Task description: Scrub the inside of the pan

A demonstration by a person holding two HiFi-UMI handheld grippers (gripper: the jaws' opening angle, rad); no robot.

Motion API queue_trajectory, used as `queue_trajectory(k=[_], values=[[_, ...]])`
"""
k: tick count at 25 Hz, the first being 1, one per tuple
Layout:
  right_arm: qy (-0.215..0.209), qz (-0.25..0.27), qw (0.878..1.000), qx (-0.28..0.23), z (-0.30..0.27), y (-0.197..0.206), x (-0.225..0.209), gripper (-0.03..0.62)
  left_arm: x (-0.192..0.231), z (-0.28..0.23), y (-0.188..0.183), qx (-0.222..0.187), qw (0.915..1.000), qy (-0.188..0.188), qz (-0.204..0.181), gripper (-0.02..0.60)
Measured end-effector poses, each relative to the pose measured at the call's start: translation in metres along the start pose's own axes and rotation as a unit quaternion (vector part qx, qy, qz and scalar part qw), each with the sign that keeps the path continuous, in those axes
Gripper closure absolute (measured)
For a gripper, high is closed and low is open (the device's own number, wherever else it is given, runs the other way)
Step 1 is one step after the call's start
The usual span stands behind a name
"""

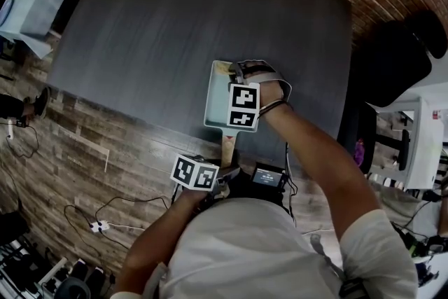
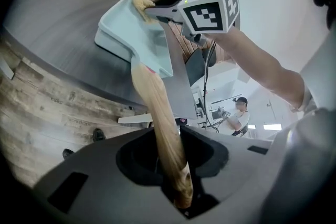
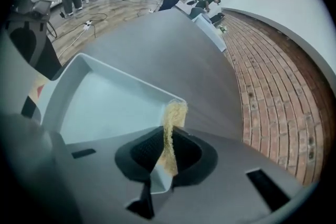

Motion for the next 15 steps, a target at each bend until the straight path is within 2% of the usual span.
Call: queue_trajectory(k=[15], values=[[-0.052,-0.019,0.998,0.01,-0.014,-0.003,0.027,0.545,0.001,0.0,0.001,-0.005,1.0,-0.005,0.006,0.471]])
Point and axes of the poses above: the fingertips, and each gripper's own axes: z backward along the fingers, x to its left, y out of its underside, the point moved 1 cm from there along z, backward along the fingers, and after that the axes turned 5 degrees about x, right-handed, at the moved point
